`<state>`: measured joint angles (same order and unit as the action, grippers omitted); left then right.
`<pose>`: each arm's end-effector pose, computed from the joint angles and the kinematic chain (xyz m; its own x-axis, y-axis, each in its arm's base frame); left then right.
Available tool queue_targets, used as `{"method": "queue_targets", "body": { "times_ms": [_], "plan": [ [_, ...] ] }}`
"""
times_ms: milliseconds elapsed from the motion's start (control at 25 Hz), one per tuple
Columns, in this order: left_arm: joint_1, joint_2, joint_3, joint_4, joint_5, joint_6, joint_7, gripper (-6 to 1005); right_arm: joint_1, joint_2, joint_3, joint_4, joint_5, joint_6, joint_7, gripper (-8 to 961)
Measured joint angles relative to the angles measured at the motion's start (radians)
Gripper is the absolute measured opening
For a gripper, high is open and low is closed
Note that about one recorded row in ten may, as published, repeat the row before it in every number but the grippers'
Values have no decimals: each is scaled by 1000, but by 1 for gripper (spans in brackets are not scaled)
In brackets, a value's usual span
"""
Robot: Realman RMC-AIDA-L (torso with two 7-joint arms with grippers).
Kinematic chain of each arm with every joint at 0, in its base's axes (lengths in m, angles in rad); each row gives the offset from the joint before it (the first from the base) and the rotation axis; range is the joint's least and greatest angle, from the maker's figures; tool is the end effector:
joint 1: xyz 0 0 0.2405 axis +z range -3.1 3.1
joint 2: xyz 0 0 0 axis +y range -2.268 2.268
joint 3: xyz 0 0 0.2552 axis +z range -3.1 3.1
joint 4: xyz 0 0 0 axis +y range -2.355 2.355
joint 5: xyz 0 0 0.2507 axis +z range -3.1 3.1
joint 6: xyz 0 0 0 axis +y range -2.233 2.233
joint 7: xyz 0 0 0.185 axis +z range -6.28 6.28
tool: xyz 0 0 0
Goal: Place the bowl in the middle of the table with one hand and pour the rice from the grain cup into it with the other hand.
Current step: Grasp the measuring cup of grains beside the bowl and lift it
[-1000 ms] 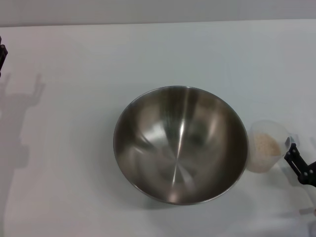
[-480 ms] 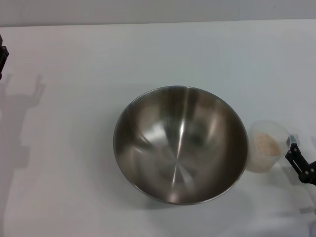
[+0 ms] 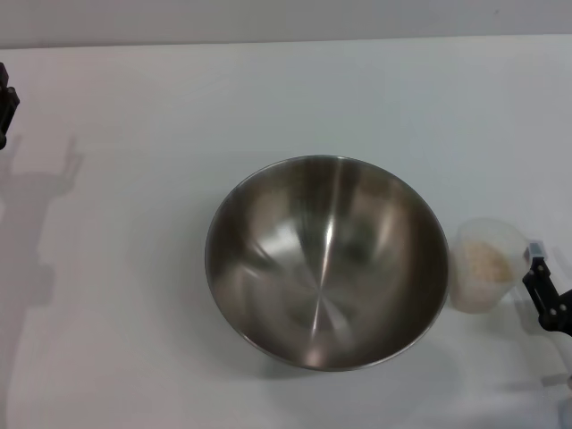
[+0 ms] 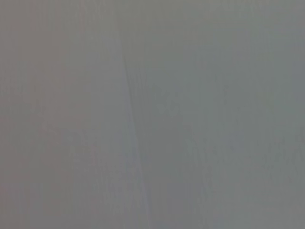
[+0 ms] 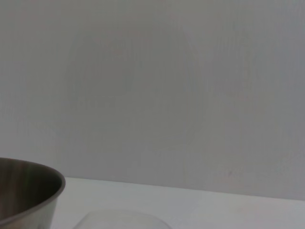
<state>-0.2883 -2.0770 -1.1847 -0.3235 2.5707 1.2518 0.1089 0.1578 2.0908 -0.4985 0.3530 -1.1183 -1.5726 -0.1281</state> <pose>-0.3463 0.3702 -0.0039 0.8130 -0.2067 0.5444 0.5559 -0.0031 -0.8313 0.3782 0.2030 -0.0941 0.7687 -0.0394 -0.6384 -0.6367 -0.1420 -0.7579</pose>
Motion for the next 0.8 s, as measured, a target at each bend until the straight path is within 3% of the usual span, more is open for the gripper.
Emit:
{"method": "queue_targets", "body": {
  "times_ms": [400, 680, 800],
  "plan": [
    [1, -2, 11, 0, 0, 1, 0, 827, 3, 1, 10, 2, 5, -4, -1, 318],
    [5, -2, 17, 0, 0, 4, 0, 827, 3, 2, 42, 8, 8, -3, -3, 94],
    [7, -2, 24, -1, 0, 5, 0, 827, -3, 2, 51, 9, 8, -21, -3, 47]
  ]
}}
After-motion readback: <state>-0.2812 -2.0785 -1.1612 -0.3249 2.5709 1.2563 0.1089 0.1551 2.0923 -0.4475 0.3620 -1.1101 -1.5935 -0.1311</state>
